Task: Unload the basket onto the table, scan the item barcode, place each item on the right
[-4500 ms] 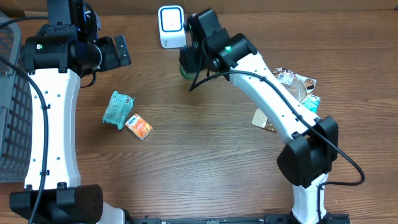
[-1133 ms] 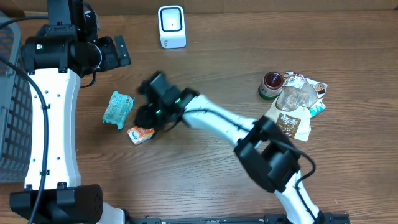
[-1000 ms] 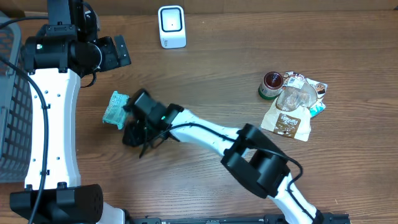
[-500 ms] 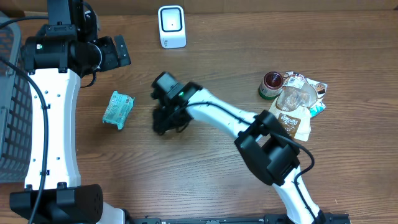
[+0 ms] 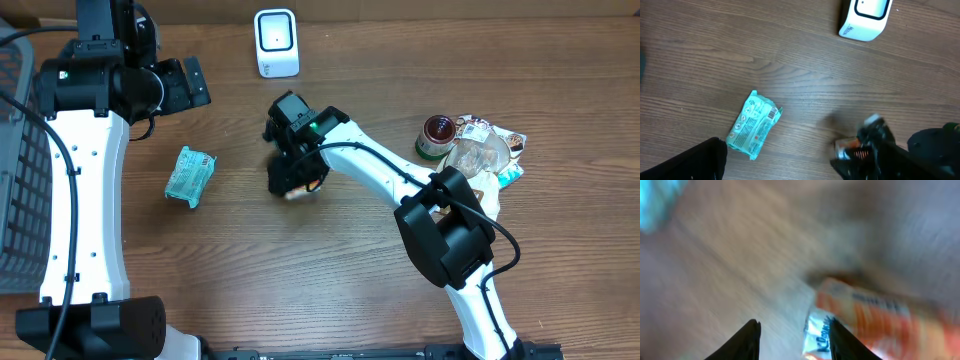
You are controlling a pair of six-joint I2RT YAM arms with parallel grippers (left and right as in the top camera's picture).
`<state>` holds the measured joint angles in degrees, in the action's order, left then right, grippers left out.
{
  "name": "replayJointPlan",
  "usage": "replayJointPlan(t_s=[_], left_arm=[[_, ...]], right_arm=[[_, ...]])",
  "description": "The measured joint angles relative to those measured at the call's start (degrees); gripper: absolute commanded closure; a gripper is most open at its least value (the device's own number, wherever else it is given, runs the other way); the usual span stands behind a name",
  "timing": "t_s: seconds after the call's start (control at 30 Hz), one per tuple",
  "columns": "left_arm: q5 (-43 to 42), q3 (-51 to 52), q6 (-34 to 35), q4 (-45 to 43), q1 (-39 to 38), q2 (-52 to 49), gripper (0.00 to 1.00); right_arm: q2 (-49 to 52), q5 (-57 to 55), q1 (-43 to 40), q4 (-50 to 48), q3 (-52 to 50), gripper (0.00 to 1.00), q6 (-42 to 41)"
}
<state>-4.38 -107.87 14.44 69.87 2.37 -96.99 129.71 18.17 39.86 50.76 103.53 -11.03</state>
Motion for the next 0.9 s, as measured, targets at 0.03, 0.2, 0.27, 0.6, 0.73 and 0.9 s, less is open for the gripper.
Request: replayJointPlan(t_s=[0.03, 0.2, 0.27, 0.6, 0.73, 0.9], left_arm=[[-0.02, 0.00, 0.00, 0.04, 0.00, 0.00, 0.01], [0.00, 0.00, -0.02, 0.02, 0.00, 0.00, 0.00], [0.00, 0.00, 0.00, 0.02, -0.02, 0.00, 0.00], [0.00, 0.00, -0.02, 0.02, 0.00, 0.00, 0.00], [-0.02, 0.00, 0.00, 0.02, 0.00, 0.00, 0.01], [-0.02, 0.00, 0.00, 0.02, 0.00, 0.00, 0.00]], right_arm=[[0.00, -0.24, 0.02, -1.57, 0.00, 0.58, -1.88], [-0.02, -3.65, 0.42, -8.74, -0.04, 0.57, -13.29], [-0.02, -4.74, 0.50, -8.48, -0.17, 0.57, -15.54], [-0.02, -5.27, 0.66, 3.52, -0.76, 0.53, -8.98], [-0.04, -5.05, 0.02, 15.82, 0.50, 0.53, -2.58], [-0.26, -5.09, -2.82, 26.29, 6.80, 0.62, 1.40]])
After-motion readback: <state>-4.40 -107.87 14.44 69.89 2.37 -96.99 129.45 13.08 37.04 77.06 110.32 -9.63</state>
